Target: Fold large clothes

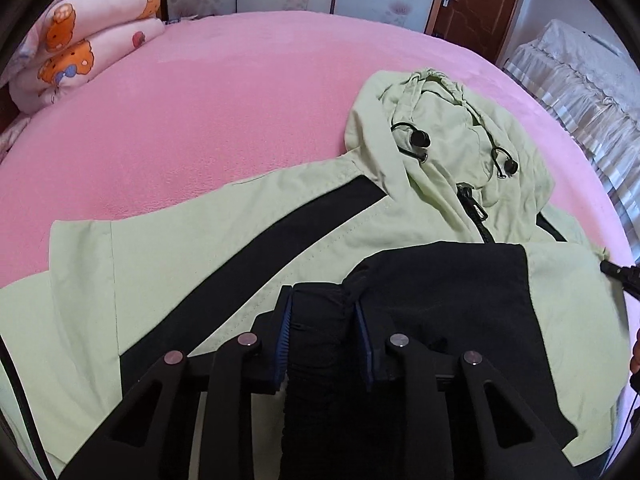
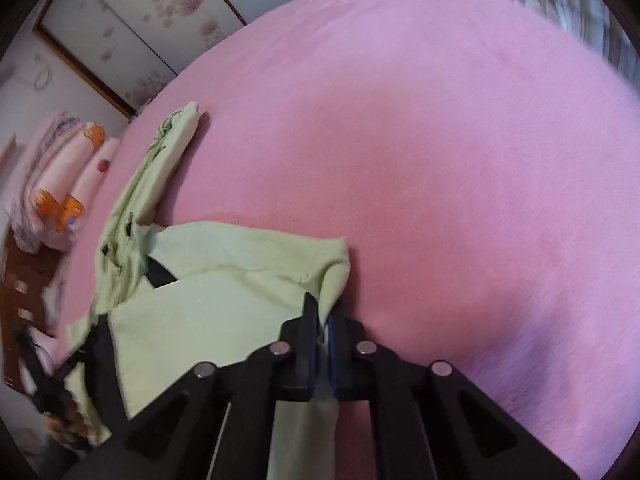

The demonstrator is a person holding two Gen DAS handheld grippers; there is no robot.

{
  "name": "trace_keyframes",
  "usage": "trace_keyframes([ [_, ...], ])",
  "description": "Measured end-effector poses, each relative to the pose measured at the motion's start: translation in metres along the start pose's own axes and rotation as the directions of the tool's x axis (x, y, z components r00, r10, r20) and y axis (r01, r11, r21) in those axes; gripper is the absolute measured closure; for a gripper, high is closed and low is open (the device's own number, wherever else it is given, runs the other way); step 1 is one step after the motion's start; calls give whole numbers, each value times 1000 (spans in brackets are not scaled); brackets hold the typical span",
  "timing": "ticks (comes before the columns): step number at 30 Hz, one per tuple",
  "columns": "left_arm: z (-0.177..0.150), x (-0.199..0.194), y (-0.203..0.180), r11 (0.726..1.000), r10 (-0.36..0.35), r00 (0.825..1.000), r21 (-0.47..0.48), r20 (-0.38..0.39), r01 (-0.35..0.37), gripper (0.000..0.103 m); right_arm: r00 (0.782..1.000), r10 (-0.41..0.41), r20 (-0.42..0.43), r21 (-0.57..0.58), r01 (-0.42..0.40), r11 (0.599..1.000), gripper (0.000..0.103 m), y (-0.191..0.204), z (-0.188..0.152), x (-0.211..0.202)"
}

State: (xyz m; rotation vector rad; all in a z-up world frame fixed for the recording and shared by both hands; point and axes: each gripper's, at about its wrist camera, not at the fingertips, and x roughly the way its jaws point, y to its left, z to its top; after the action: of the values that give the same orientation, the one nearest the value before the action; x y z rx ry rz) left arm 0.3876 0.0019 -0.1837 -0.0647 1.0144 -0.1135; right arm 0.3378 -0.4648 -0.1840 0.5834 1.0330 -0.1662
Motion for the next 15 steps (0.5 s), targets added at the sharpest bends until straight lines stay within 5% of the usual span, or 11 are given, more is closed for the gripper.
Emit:
trace_keyframes([
  [7, -6, 7, -7, 996, 81, 996, 51, -40, -79, 71, 993, -118, -1, -34, 118, 992, 97, 0, -5, 15],
  [9, -5, -1, -4, 996, 79, 996, 41, -50, -77, 71, 990, -138, -6, -21, 138, 990, 84, 1, -3, 1],
  [15, -12, -54, -10, 991, 117, 989, 57, 88, -122, 71, 980, -155, 127, -101, 168, 981, 76, 29, -28, -68],
])
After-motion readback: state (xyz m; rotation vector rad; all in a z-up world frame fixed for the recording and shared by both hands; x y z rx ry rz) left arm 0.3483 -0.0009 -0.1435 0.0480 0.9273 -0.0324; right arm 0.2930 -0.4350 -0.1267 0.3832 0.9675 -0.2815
